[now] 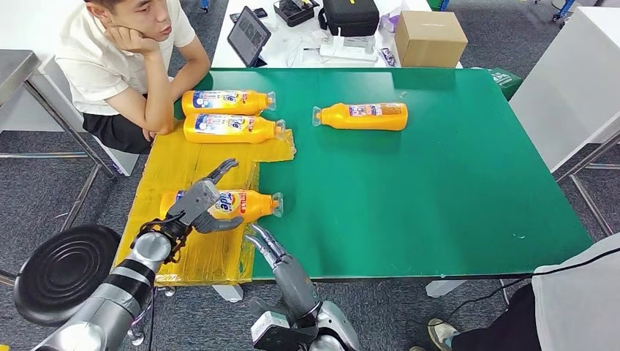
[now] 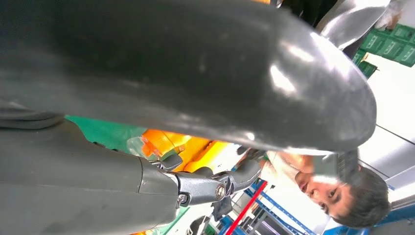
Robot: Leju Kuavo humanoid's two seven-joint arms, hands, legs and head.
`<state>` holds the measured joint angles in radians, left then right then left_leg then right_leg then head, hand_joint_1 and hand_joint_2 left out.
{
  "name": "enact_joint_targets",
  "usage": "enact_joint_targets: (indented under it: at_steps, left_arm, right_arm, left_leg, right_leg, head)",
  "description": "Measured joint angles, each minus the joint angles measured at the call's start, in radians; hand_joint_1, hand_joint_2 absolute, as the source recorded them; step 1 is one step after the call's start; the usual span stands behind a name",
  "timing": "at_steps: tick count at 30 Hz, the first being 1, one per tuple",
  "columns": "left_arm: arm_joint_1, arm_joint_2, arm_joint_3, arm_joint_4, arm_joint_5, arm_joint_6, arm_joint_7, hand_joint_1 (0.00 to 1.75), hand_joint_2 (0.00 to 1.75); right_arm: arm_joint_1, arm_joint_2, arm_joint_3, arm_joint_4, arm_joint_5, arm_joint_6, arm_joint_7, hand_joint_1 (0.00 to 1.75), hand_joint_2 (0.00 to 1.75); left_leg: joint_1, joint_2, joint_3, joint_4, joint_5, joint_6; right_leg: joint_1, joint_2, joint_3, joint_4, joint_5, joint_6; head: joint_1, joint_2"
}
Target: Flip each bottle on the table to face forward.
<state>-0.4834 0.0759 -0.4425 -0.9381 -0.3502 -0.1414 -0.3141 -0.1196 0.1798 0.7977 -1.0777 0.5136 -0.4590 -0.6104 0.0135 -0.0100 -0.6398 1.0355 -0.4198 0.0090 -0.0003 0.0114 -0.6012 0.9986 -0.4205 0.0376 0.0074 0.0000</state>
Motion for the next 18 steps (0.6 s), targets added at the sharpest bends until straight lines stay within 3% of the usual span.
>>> enact_joint_targets:
  at_steps: [5, 9, 13, 18]
  left_arm:
    - [0.099, 0.058, 0.058, -0.137, 0.048, 0.013, -0.025, 0.0, 1.75]
    - [0.179, 0.075, 0.123, -0.233, 0.065, 0.025, -0.031, 0.0, 1.75]
    - [0.271, 0.06, 0.188, -0.335, 0.156, 0.039, -0.037, 0.0, 1.75]
    - [0.426, 0.01, 0.262, -0.487, 0.35, 0.061, -0.025, 0.0, 1.75]
  right_arm:
    - [0.003, -0.003, -0.002, 0.0, 0.009, -0.016, -0.001, 0.0, 0.0]
    - [0.008, -0.007, -0.004, 0.0, 0.018, -0.027, 0.0, 0.0, 0.0]
    - [0.028, -0.014, -0.03, -0.02, -0.037, -0.025, -0.003, 0.0, 1.75]
    - [0.093, -0.031, -0.159, -0.14, -0.203, 0.037, -0.032, 0.0, 1.75]
  left_leg:
    - [0.0, 0.001, 0.0, 0.0, 0.0, -0.001]
    - [0.0, 0.001, -0.001, 0.0, -0.001, -0.001]
    - [0.0, 0.001, -0.001, 0.0, -0.001, -0.001]
    - [-0.002, 0.001, -0.003, 0.0, -0.001, 0.0]
  right_leg:
    - [0.0, 0.0, -0.002, 0.0, 0.0, 0.0]
    - [0.0, 0.0, -0.002, 0.0, -0.001, -0.001]
    - [0.0, 0.001, -0.002, 0.0, -0.001, 0.0]
    - [-0.001, 0.001, -0.004, 0.0, -0.001, 0.0]
  head:
    - [0.0, 0.0]
    - [0.0, 0.0]
    - [0.0, 0.0]
    - [0.0, 0.0]
